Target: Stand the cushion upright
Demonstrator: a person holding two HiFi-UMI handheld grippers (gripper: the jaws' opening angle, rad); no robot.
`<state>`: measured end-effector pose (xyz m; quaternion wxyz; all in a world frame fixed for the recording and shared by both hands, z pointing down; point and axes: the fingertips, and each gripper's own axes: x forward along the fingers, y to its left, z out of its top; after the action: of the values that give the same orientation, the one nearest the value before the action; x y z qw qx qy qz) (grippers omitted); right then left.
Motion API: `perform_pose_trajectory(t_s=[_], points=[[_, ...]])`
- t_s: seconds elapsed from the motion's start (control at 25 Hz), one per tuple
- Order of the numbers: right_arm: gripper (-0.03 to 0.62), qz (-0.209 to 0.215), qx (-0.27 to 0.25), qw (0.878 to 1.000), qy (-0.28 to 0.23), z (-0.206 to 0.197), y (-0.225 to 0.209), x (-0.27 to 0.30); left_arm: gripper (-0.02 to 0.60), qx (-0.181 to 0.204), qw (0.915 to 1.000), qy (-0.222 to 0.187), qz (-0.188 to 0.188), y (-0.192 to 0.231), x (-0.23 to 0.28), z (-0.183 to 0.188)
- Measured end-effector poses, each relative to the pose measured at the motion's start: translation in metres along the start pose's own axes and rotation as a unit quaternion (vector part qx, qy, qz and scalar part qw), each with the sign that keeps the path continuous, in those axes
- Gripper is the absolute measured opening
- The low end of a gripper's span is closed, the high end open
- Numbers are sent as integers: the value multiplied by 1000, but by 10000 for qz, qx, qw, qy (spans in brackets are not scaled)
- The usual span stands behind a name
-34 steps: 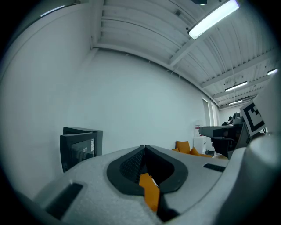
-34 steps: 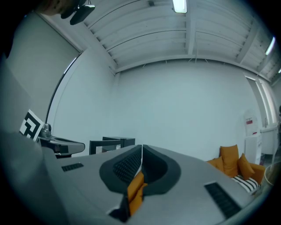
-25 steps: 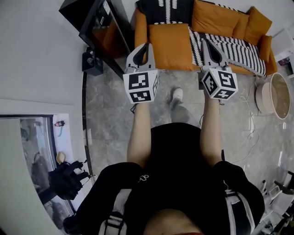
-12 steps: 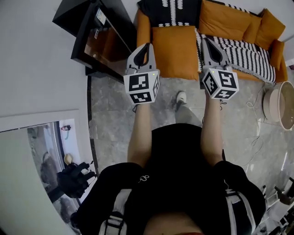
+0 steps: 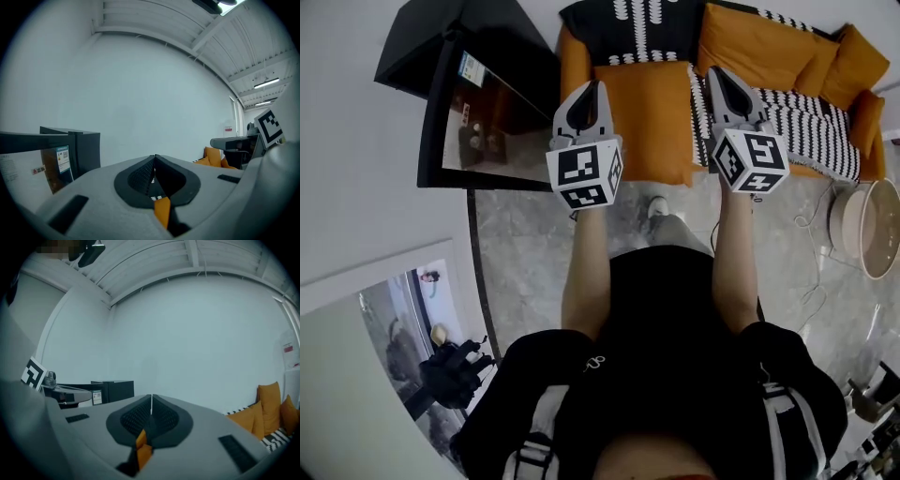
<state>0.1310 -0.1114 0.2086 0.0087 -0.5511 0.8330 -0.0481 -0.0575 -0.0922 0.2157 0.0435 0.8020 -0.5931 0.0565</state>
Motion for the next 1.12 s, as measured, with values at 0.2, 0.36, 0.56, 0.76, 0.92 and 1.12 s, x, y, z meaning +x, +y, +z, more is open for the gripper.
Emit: perform_pose_trajectory(t_s=[0.2, 0.36, 0.56, 0.76, 0.92, 1.12], points=[[12, 203, -31, 9998, -28, 7, -6, 38, 9, 22, 9999, -45, 132, 13, 29, 9], [12, 258, 23, 9997, -43, 8, -2, 57, 9, 54, 9998, -35, 165, 27, 39, 13], [12, 195, 54, 9997, 133, -5, 6, 76, 11, -25, 9999, 108, 116, 52, 53, 3], [12, -62, 155, 9987, 475, -34, 0, 86, 11, -125, 9990, 424, 7, 71, 69, -23], [12, -213, 233, 9961, 827, -66, -2, 86, 9, -257, 9969, 738, -32, 82, 77, -55], [12, -364, 339, 9922, 1141, -99, -9, 83, 9, -322, 9933, 1102, -147, 81, 83, -94]])
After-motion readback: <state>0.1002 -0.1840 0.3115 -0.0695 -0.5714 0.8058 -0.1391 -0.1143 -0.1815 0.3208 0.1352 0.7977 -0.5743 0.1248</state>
